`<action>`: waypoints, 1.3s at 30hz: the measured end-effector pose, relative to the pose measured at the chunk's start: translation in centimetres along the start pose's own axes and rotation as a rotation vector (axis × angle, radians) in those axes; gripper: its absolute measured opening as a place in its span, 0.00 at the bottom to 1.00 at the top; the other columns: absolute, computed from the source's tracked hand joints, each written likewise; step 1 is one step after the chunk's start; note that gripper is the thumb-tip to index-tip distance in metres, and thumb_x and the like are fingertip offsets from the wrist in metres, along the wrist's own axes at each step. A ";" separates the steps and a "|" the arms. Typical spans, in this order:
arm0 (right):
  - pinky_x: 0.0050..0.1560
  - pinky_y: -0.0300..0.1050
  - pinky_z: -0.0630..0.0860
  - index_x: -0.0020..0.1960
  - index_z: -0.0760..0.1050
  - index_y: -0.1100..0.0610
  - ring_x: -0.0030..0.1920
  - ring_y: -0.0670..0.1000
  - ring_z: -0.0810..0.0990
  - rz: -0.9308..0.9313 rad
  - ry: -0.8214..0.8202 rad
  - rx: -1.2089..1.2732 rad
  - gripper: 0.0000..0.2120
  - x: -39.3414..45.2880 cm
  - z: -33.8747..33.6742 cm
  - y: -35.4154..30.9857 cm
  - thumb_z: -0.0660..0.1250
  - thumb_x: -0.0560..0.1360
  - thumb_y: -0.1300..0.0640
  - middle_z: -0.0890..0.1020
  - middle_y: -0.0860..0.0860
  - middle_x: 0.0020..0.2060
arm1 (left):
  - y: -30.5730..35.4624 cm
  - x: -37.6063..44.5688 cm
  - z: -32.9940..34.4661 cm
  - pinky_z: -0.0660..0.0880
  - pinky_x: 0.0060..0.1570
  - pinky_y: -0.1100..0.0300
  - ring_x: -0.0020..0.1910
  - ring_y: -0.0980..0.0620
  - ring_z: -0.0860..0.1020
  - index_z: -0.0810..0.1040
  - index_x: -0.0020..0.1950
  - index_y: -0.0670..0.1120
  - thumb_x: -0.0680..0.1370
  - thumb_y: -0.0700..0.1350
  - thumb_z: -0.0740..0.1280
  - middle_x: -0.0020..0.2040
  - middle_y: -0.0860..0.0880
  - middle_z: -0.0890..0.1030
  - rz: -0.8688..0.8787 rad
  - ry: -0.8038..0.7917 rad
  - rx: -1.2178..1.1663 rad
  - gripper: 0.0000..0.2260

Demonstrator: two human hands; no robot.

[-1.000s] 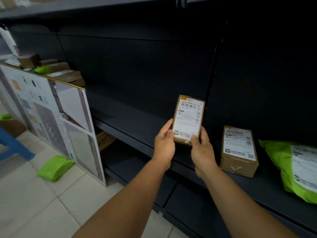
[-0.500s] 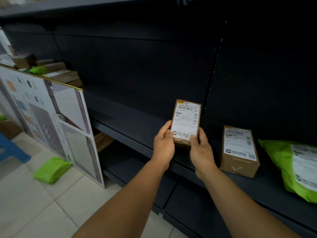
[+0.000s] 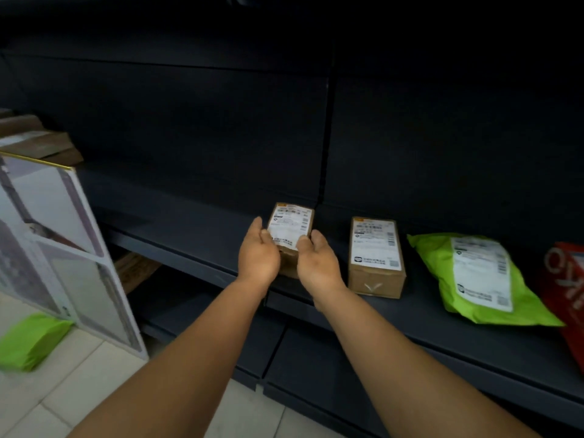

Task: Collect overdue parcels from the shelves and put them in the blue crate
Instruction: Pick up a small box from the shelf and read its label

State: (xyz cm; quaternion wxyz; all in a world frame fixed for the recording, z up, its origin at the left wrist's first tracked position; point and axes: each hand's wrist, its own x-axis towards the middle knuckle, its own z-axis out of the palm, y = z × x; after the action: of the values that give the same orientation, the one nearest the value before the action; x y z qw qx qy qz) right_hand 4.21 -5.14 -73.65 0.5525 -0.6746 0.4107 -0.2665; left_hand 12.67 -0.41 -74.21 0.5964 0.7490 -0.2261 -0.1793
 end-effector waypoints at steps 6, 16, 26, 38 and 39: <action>0.76 0.49 0.58 0.78 0.55 0.55 0.76 0.50 0.60 -0.185 0.166 -0.057 0.25 0.5 -2.4 -1.3 0.54 0.83 0.52 0.62 0.51 0.76 | 2.9 -1.0 2.5 0.63 0.72 0.52 0.74 0.51 0.64 0.59 0.77 0.50 0.84 0.43 0.52 0.76 0.49 0.64 0.220 0.001 0.029 0.21; 0.74 0.50 0.60 0.77 0.60 0.55 0.74 0.54 0.63 -0.247 0.402 -0.207 0.25 1.7 -10.0 0.8 0.58 0.81 0.60 0.66 0.53 0.74 | 3.6 -3.6 7.9 0.60 0.64 0.67 0.73 0.54 0.64 0.56 0.78 0.47 0.84 0.44 0.54 0.75 0.50 0.65 0.097 -0.228 -0.078 0.22; 0.71 0.51 0.66 0.79 0.54 0.56 0.71 0.56 0.68 0.183 0.265 0.073 0.29 0.6 -10.7 4.7 0.59 0.81 0.53 0.67 0.55 0.74 | 0.4 -5.0 9.3 0.63 0.72 0.53 0.70 0.50 0.68 0.61 0.76 0.47 0.84 0.48 0.55 0.72 0.48 0.68 -0.162 -0.288 -0.098 0.21; 0.55 0.43 0.72 0.73 0.67 0.52 0.56 0.49 0.77 0.100 0.269 0.257 0.20 -0.4 -10.8 5.2 0.57 0.81 0.61 0.78 0.49 0.60 | 0.1 -6.3 9.3 0.73 0.50 0.68 0.54 0.60 0.78 0.70 0.70 0.50 0.83 0.41 0.58 0.57 0.54 0.79 -0.095 -0.282 -0.244 0.16; 0.54 0.41 0.72 0.72 0.67 0.52 0.56 0.48 0.77 0.085 0.271 0.276 0.21 -0.4 -10.8 5.2 0.57 0.81 0.62 0.78 0.49 0.59 | 0.1 -6.3 9.3 0.74 0.48 0.68 0.52 0.61 0.78 0.71 0.70 0.50 0.82 0.41 0.58 0.55 0.55 0.79 -0.086 -0.276 -0.249 0.16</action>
State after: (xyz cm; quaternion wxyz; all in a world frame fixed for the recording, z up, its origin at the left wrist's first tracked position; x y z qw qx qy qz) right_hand -6.11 -10.75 -75.98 0.5901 -0.5324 0.4692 -0.3849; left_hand 2.41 -4.55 -76.22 0.6394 0.6468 -0.2498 -0.3324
